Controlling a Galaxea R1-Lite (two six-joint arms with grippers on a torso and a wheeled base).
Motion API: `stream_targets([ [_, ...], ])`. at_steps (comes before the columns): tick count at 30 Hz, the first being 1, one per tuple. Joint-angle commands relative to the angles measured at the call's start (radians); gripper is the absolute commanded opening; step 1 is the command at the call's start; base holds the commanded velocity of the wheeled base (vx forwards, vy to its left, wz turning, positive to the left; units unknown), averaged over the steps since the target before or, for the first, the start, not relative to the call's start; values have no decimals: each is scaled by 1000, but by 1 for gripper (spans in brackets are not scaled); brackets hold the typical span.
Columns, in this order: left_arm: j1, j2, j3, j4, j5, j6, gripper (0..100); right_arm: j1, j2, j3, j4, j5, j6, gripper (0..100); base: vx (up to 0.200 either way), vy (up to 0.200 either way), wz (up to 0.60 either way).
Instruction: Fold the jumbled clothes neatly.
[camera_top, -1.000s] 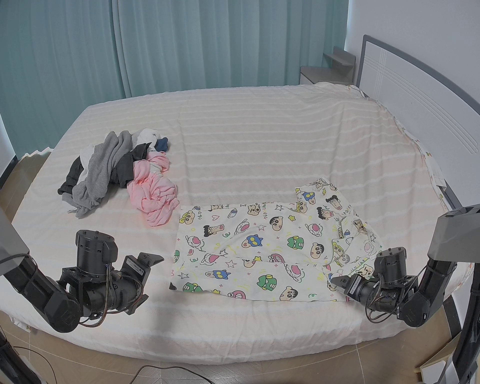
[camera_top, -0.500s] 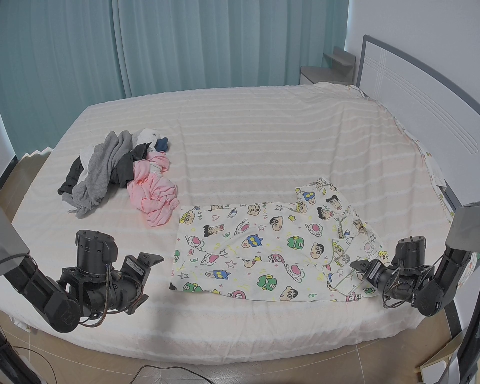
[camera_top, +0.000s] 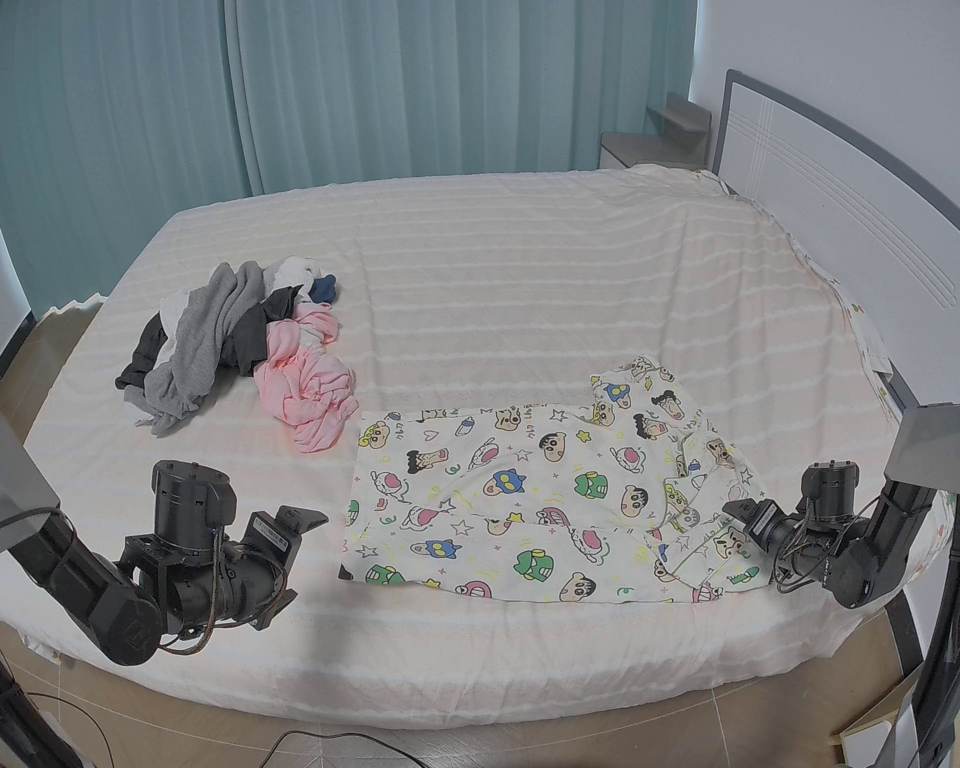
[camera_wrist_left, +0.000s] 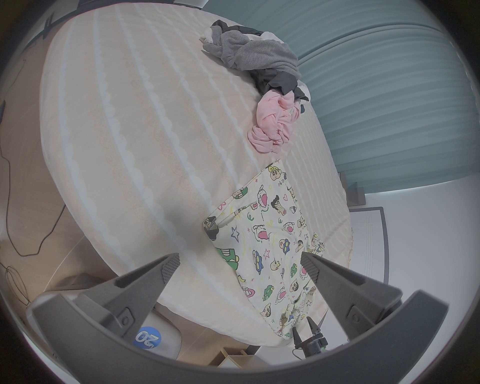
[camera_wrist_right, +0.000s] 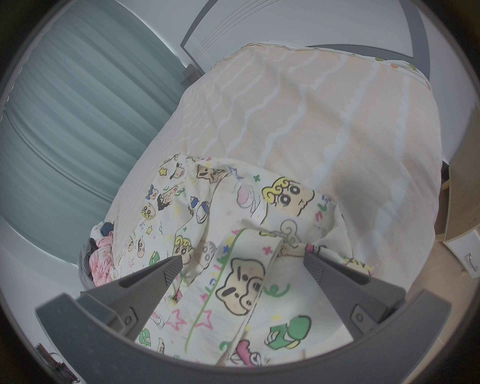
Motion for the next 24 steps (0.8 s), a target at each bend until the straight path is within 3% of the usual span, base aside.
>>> stream_targets([
  [1, 0, 5, 0, 0, 0, -1, 100, -16, 32, -28, 0, 2, 3, 100, 0, 0, 0],
  [24, 0, 5, 0, 0, 5, -1, 100, 20, 75, -75, -24, 9, 22, 100, 0, 0, 0],
])
